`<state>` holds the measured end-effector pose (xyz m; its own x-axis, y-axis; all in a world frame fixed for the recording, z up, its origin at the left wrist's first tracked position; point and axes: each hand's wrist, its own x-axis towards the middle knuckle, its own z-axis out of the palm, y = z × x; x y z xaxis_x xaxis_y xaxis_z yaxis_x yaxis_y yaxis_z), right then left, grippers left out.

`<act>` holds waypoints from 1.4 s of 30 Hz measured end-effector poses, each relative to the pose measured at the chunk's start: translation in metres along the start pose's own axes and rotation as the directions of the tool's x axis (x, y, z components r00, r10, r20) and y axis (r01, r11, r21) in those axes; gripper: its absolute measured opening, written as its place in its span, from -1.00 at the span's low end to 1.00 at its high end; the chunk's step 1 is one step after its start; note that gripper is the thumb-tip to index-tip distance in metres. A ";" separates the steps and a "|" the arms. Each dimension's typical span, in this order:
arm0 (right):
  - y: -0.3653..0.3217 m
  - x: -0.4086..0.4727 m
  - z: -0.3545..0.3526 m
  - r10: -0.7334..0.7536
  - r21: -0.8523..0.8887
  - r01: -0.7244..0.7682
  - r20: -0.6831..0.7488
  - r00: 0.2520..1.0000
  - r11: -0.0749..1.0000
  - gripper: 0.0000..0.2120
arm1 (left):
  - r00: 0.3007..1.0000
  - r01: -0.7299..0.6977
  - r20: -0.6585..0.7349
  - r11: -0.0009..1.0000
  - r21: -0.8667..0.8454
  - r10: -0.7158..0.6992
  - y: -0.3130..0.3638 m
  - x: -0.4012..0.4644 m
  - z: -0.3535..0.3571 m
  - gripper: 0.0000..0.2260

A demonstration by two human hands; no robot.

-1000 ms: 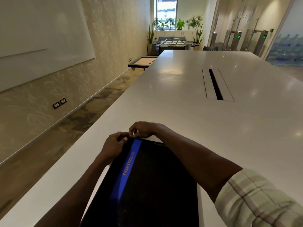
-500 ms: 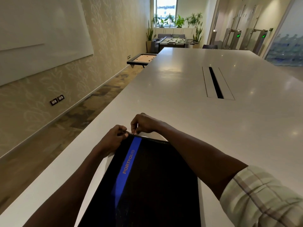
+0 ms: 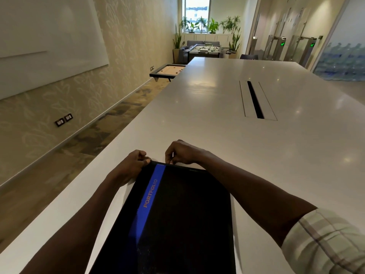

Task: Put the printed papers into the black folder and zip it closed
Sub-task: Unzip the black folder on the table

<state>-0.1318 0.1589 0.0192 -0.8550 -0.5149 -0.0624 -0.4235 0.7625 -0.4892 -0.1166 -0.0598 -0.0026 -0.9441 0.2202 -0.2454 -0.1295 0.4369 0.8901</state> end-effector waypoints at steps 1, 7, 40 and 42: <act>0.000 -0.002 0.002 0.002 0.004 -0.002 -0.008 1.000 1.000 -0.80 | 1.000 -0.011 0.003 0.999 0.049 0.011 0.002 0.000 0.002 -0.84; 0.001 -0.009 0.007 0.038 0.014 -0.037 -0.079 0.996 0.999 -0.77 | 0.995 -0.104 0.033 0.961 0.256 0.099 0.010 -0.006 0.014 -0.82; 0.047 -0.112 -0.005 0.177 0.094 -0.158 -0.267 0.947 0.983 -0.81 | 0.931 -0.365 0.180 0.783 0.504 0.318 0.044 -0.016 0.090 -0.82; 0.053 -0.121 -0.008 0.193 0.101 -0.171 -0.286 0.939 0.980 -0.81 | 0.933 -0.359 0.177 0.799 0.482 0.312 0.044 -0.014 0.089 -0.83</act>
<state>-0.0537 0.2649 0.0076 -0.9698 -0.2243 0.0955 -0.2388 0.7954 -0.5571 -0.0817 0.0338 0.0058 -0.8681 0.4960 -0.0187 0.3814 0.6908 0.6143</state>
